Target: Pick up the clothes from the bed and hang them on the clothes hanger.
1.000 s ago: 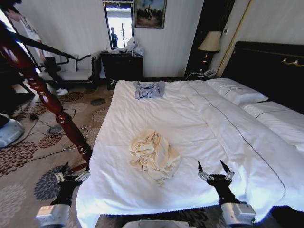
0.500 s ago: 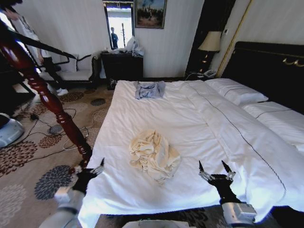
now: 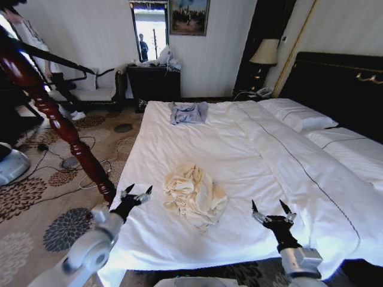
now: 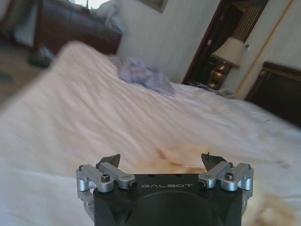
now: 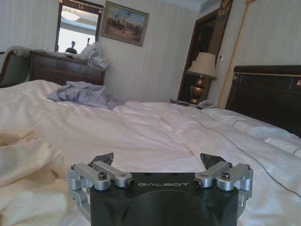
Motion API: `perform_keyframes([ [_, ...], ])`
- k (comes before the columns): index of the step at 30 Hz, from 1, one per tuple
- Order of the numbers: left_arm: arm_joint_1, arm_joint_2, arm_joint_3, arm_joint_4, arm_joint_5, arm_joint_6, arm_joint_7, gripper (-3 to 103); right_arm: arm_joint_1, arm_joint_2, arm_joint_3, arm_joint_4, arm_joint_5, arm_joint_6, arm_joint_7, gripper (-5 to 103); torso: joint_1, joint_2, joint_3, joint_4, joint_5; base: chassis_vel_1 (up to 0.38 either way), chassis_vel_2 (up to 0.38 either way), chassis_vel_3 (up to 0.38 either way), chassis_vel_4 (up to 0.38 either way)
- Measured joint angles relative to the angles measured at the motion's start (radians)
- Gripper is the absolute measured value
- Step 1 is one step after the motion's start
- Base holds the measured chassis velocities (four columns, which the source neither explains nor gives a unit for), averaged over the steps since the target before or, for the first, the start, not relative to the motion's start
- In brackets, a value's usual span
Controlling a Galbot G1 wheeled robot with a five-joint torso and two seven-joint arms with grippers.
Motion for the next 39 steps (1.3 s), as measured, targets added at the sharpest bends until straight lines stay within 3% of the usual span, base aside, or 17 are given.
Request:
perform_keyframes([
  [4, -0.087, -0.048, 0.087, 0.029, -0.079, 0.011, 0.005, 98, -0.005, -0.004, 0.025, 0.0, 0.007, -0.003, 0.002, 100, 0.0, 0.0, 0.0, 0.0001, 0.0001, 0.0, 0.0, 0.0, 0.0],
  [10, -0.215, -0.171, 0.208, 0.084, -0.177, 0.03, -0.004, 98, -0.012, 0.011, 0.051, 0.008, 0.012, -0.008, 0.003, 100, 0.0, 0.0, 0.0, 0.0, 0.0003, 0.0, 0.0, 0.0, 0.0],
  [19, -0.256, -0.275, 0.211, 0.165, -0.256, 0.046, -0.054, 97, -0.012, -0.005, 0.077, 0.008, 0.033, -0.018, 0.006, 100, 0.0, 0.0, 0.0, 0.0002, 0.0002, 0.0, 0.0, 0.0, 0.0],
  [37, -0.332, -0.363, 0.212, 0.262, -0.263, 0.046, -0.054, 96, -0.016, -0.008, 0.078, 0.011, 0.043, -0.028, 0.007, 100, 0.0, 0.0, 0.0, 0.0001, 0.0, 0.0, 0.0, 0.0, 0.0],
  [39, -0.345, -0.372, 0.215, 0.275, -0.262, 0.045, -0.055, 90, -0.017, -0.004, 0.078, 0.012, 0.04, -0.027, 0.007, 100, 0.0, 0.0, 0.0, 0.0001, 0.0, 0.0, 0.0, 0.0, 0.0],
])
